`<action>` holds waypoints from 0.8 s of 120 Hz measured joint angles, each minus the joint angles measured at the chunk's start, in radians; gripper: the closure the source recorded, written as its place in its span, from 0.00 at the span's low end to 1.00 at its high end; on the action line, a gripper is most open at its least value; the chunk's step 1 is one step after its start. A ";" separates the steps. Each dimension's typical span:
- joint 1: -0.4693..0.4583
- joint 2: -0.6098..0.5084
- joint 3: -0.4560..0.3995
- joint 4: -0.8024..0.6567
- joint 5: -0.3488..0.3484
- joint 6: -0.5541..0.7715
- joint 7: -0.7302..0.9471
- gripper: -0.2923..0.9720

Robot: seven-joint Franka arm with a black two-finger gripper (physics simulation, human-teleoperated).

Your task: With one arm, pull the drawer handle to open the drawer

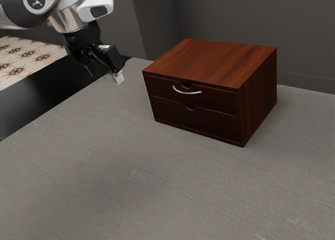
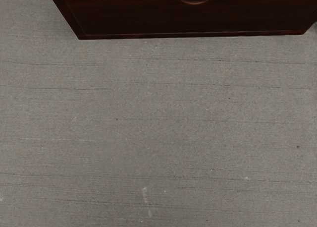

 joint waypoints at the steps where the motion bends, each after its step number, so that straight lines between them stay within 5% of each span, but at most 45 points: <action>1: -0.002 0.000 0.000 0.000 0.000 0.000 0.000 0.25; 68: 0.087 -0.089 -0.027 0.100 -0.001 -0.034 0.008 0.25; 96: 0.036 -0.084 -0.028 0.101 -0.062 -0.065 -0.292 0.25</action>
